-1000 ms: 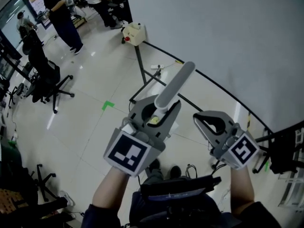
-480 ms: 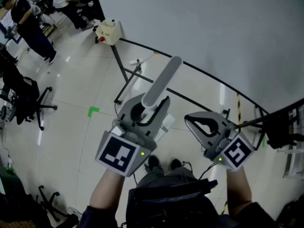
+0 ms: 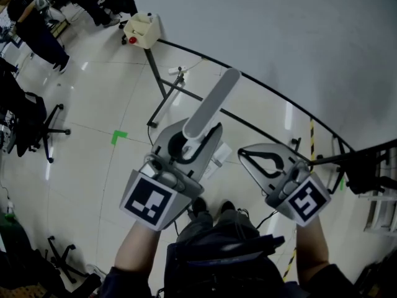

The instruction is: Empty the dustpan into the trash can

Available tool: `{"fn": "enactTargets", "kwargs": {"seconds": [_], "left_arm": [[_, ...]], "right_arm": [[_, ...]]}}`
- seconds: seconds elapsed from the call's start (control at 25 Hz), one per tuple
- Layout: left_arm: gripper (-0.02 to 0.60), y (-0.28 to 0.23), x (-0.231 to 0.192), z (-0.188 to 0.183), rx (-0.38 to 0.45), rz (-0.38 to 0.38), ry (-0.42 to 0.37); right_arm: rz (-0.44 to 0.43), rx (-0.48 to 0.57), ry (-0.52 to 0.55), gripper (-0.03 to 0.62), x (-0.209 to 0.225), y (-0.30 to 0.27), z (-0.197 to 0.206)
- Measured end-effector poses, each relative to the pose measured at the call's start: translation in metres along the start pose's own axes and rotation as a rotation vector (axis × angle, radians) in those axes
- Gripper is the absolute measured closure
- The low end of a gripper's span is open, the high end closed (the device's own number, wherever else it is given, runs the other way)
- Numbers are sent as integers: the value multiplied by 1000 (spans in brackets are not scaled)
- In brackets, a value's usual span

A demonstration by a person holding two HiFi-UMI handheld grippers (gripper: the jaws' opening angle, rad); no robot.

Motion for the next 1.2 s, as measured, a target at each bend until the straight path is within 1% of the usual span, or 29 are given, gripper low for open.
{"fn": "enactTargets", "kwargs": {"seconds": [0.08, 0.16, 0.24, 0.4, 0.56, 0.76, 0.84, 1.0, 1.2], "left_arm": [[526, 1, -2, 1, -4, -8, 4], [526, 1, -4, 2, -10, -22, 13], [526, 0, -5, 3, -15, -42, 16], [526, 9, 2, 2, -18, -110, 13], [526, 16, 6, 6, -28, -154, 0], [526, 31, -3, 14, -28, -206, 15], [526, 39, -3, 15, -31, -207, 13], [526, 53, -2, 17, -25, -173, 6], [526, 77, -17, 20, 18, -154, 33]], "right_arm": [[-30, 30, 32, 580, -3, -7, -7], [-64, 70, 35, 580, -2, -11, -13], [-86, 89, 3, 580, 3, -10, -11], [-143, 100, -56, 580, 12, 0, -1], [-200, 86, 13, 580, 13, -6, 2], [-272, 74, 72, 580, 2, -23, -2], [-289, 63, 91, 580, -2, -30, -5], [-296, 18, 103, 580, -8, -41, -6], [-267, -19, 128, 580, -25, -60, -12]]}}
Point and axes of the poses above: the fingertips, and each gripper's own axes: y backward along the fingers, x to its right, z out of its underside, the point moved 3 cm from there along y, backward along the fingers, and after that the axes turned 10 degrees about -y, right-handed, at the moved point
